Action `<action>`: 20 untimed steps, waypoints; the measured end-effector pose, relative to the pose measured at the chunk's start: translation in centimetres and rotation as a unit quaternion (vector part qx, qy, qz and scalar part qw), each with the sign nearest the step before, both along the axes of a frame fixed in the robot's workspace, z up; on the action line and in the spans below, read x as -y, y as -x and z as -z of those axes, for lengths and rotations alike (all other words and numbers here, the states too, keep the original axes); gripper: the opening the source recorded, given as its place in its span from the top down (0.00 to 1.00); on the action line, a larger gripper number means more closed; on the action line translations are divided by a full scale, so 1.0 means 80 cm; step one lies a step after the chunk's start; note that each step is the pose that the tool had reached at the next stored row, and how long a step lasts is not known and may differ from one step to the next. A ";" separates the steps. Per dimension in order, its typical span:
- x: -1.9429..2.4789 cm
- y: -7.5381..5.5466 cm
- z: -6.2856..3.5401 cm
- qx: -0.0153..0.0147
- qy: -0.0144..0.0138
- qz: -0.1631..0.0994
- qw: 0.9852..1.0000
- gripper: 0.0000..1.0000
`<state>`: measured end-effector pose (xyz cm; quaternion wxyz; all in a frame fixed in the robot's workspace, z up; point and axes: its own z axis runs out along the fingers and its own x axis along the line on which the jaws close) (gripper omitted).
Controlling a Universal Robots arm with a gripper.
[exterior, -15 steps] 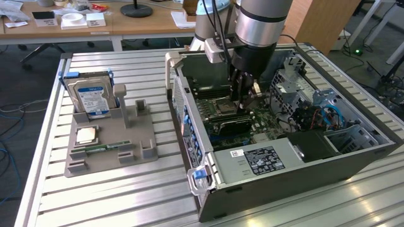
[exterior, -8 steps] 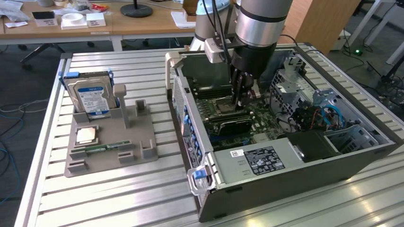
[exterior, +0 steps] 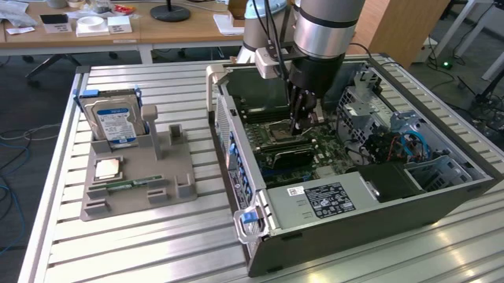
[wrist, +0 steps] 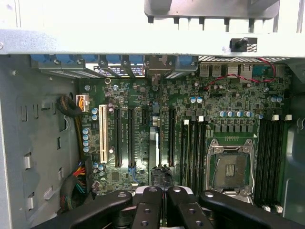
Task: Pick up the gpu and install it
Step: 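Press down on the gpu until it lock into place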
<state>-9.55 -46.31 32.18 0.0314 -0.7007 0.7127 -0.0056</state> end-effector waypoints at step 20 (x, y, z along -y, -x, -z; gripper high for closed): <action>-0.0012 -0.010 0.006 -0.016 -0.002 0.009 1.000 0.89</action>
